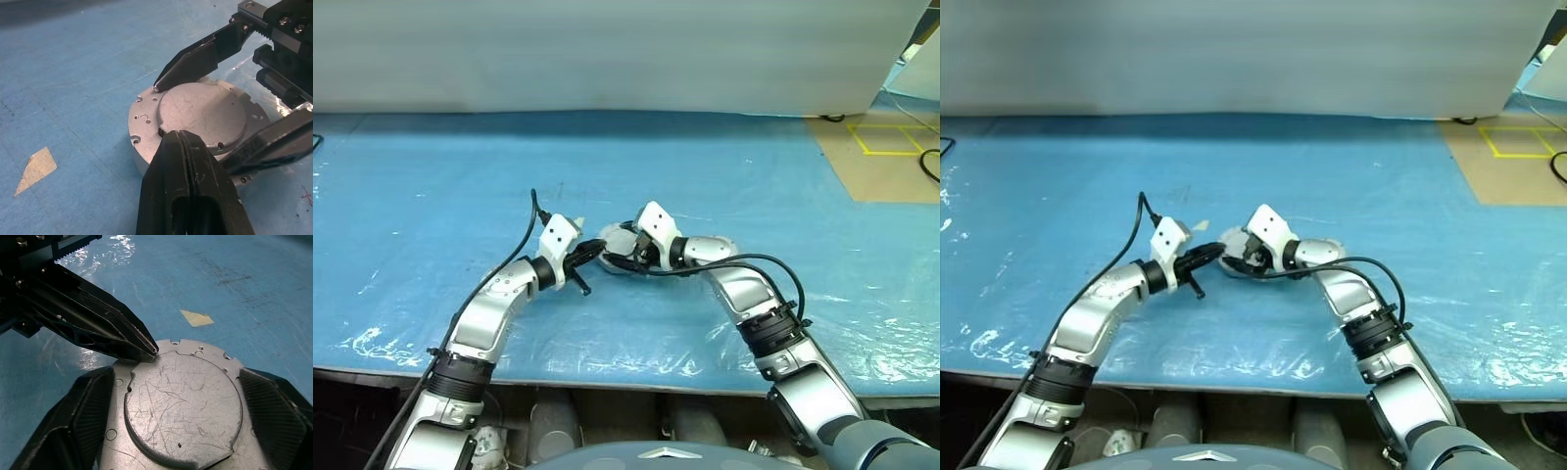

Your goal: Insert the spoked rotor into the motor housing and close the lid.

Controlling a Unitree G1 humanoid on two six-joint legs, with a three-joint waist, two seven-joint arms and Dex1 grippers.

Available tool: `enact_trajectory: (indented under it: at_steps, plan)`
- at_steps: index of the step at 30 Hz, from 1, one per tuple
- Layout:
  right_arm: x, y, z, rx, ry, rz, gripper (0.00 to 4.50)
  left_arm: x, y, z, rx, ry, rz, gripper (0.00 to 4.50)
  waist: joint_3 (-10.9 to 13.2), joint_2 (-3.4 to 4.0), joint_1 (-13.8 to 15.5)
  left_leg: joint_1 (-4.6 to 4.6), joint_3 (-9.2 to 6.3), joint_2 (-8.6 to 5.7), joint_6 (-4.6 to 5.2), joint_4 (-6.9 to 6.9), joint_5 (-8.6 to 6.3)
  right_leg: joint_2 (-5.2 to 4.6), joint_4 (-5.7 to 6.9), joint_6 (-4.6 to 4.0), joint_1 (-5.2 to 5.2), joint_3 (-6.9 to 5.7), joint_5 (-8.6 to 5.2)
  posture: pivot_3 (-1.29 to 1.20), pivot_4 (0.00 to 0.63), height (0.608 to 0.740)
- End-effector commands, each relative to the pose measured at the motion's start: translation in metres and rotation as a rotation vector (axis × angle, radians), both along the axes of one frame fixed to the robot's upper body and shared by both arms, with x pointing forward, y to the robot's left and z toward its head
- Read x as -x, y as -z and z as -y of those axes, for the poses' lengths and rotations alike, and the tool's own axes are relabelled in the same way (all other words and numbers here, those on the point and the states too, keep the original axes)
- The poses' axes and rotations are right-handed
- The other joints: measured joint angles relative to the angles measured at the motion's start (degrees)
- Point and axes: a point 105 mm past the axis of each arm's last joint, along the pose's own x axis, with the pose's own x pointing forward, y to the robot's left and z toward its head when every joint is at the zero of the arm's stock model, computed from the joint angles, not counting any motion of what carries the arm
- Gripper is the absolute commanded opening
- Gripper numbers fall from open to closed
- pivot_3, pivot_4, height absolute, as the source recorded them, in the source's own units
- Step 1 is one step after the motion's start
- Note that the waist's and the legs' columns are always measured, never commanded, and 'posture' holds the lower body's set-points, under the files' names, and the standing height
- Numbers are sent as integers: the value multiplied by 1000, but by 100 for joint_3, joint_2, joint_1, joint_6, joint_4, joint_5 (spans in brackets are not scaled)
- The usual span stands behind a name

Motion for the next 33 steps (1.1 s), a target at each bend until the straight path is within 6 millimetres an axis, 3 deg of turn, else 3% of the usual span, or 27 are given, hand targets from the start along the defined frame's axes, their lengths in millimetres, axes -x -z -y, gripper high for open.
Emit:
enact_trajectory:
  at_steps: [1,8,12,16,22,28,33]
  plan:
    - [-2,-11,2,-45,8,22,4471,18,44,5,-61,39,-181,0,-1,2,2,0,0,0,0,0,0,0,-1,0,0,0,0,0,150,740]
    - [-15,-30,10,-135,63,61,4471,15,41,5,-68,41,-154,0,-1,2,8,-1,0,-1,0,-3,0,-1,-8,0,1,0,0,0,150,740]
    - [-13,-41,17,-247,59,-16,4471,14,40,5,-75,46,-141,0,-2,3,15,-2,0,-2,0,-12,0,0,-15,0,0,-1,0,0,150,740]
    - [-15,-40,37,-284,100,-103,4471,15,40,7,-77,55,-135,0,-2,4,67,-2,0,-3,0,-23,0,0,-33,0,6,-4,0,0,150,740]
    - [-12,-5,58,-227,247,-425,4471,15,37,12,-63,74,-117,0,-3,6,92,1,1,-4,-1,-39,0,1,-45,0,8,-7,0,0,150,740]
    - [0,-5,54,-324,259,-689,4471,13,38,12,-74,78,-108,0,-7,13,95,25,2,-6,-1,-49,0,-1,-48,2,26,-5,-1,0,150,740]
    - [12,-15,38,-460,197,-886,4471,13,38,11,-73,79,-105,0,-8,15,94,31,4,-7,-1,-56,0,-2,-49,3,27,-3,-2,0,150,740]
